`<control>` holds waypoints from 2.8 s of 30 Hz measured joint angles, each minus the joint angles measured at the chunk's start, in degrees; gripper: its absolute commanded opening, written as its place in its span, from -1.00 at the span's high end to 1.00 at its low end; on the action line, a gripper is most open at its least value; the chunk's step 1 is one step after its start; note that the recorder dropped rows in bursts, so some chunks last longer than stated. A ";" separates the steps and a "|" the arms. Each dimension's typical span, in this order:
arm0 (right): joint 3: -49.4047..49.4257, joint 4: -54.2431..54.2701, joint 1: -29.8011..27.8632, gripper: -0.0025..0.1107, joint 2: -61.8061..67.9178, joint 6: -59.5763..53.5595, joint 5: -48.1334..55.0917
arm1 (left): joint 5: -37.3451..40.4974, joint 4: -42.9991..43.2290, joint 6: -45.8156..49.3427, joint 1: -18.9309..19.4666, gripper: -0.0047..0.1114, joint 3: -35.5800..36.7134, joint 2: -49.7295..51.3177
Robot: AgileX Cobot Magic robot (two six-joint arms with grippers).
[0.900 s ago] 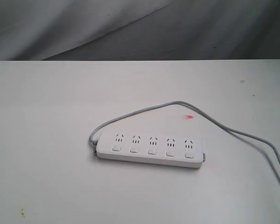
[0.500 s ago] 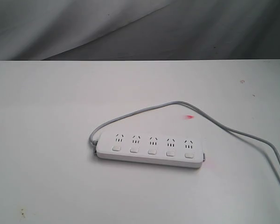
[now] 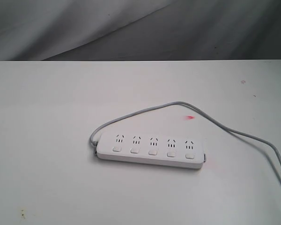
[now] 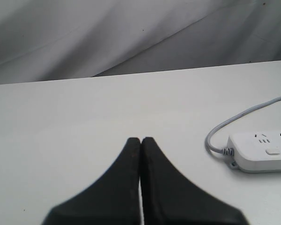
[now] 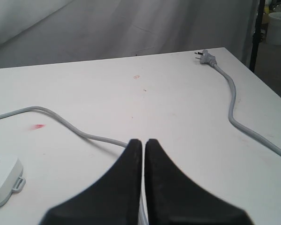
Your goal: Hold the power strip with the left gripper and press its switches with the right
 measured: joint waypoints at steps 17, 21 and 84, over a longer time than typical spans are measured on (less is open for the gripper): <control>0.00 0.00 0.00 0.92 0.00 0.00 0.00 | -2.18 -10.26 6.47 0.00 0.92 0.00 0.00; 0.00 0.00 0.00 0.92 0.00 0.00 0.00 | -2.05 -12.12 9.74 0.00 0.92 -6.37 2.01; 0.00 0.00 0.00 0.92 0.00 0.00 0.00 | 52.71 -67.54 105.82 29.74 0.92 -49.86 75.31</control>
